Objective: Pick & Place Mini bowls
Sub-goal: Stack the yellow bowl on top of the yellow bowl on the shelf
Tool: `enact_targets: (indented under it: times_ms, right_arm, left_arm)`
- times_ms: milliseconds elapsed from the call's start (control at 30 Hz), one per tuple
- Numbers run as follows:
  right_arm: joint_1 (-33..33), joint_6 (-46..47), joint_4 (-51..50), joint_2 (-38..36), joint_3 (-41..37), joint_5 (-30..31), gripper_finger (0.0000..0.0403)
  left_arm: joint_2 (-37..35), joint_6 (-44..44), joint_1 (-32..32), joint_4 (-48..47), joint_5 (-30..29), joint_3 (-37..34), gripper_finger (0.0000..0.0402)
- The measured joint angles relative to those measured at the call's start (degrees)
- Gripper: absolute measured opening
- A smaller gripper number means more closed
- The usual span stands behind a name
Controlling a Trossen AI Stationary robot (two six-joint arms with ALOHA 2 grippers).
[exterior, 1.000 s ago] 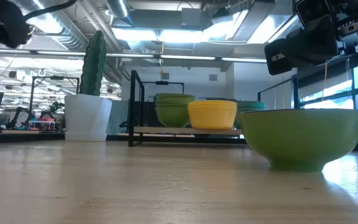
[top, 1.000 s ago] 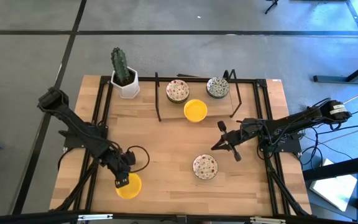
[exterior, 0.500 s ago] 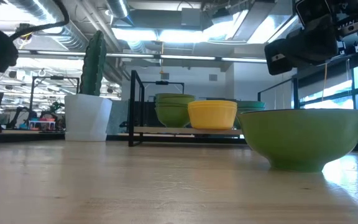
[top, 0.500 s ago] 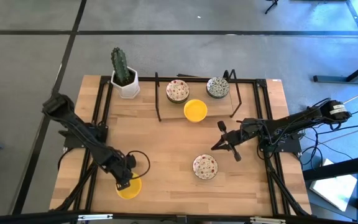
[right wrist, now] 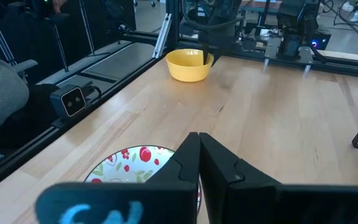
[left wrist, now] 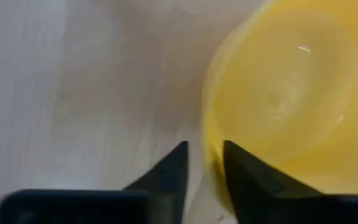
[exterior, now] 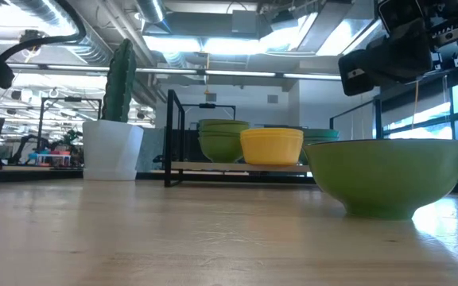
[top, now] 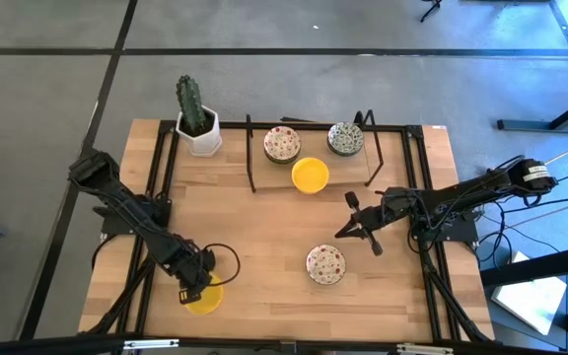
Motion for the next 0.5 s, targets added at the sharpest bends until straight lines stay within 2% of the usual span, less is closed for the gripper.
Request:
enact_targets:
  times_ms: [100, 133, 300, 500]
  right_arm:
    - [0.00, 0.00, 0.00, -0.01, 0.00, 0.00, 0.0008]
    - [0.00, 0.00, -0.01, 0.00, 0.00, 0.00, 0.0008]
    - [0.00, 0.00, 0.00, 0.00, 0.00, 0.01, 0.0008]
    - [0.02, 0.00, 0.00, 0.00, 0.00, 0.02, 0.0008]
  left_arm:
    - [0.00, 3.27, 0.06, -0.19, 0.23, 0.00, 0.0025]
    - [-0.01, 4.21, 0.27, -0.20, 0.50, 0.00, 0.0013]
    - [-1.42, 8.91, 1.94, -0.35, 2.69, -0.02, 0.0004]
    - [-7.99, 13.16, 5.23, -2.85, 1.00, -0.02, 0.0004]
